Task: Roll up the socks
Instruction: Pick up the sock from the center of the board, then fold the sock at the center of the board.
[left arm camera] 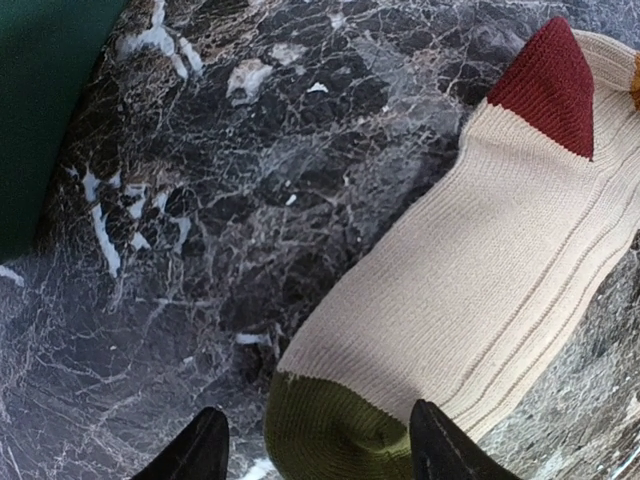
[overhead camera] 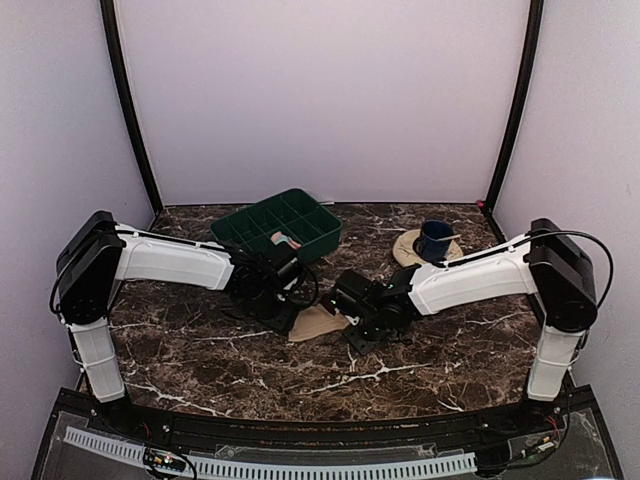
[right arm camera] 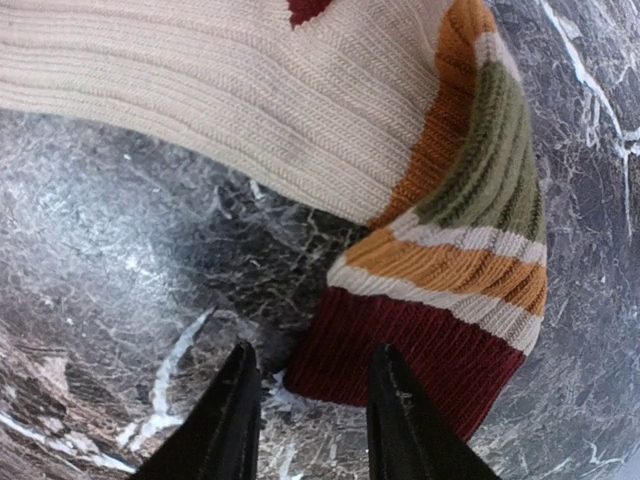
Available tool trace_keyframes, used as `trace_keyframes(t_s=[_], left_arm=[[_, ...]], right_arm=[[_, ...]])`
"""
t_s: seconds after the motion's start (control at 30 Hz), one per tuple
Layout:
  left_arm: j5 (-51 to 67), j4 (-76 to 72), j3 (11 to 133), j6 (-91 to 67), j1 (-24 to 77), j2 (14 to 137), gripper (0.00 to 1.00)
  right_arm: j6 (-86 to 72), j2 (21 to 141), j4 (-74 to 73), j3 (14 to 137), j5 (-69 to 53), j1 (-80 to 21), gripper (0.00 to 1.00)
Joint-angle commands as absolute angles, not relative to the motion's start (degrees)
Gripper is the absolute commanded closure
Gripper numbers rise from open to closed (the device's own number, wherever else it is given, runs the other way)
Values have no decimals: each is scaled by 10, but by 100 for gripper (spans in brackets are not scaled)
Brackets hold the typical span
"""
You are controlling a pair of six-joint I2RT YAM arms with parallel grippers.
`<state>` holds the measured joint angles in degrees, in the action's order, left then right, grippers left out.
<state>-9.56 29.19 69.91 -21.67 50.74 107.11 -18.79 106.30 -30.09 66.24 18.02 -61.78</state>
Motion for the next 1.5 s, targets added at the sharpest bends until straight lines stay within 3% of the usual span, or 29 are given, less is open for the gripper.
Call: trace_keyframes(t_s=[0.0,0.13,0.4,0.87,1.27,1.47], left_arm=[[-105,296,688,-216,507,1052,35],[-105,296,687,-217,507,1052,35],[-118,296,684,-218,507,1045,35],[-153,269,667,-221,508,966,35],[-144,226,624,-238,537,954,35],[-185,231,610,-258,537,939,35]], right_arm=[[-195,1083,-305,673,183,-610,69],[-204,1087,-310,667,184,-606,75],[-216,1090,-322,666,162,-592,99],[-254,980,-309,719,-19,-580,100],[-407,843,-144,583,-158,-543,100],[-427,859,-106,595,-192,-531,100]])
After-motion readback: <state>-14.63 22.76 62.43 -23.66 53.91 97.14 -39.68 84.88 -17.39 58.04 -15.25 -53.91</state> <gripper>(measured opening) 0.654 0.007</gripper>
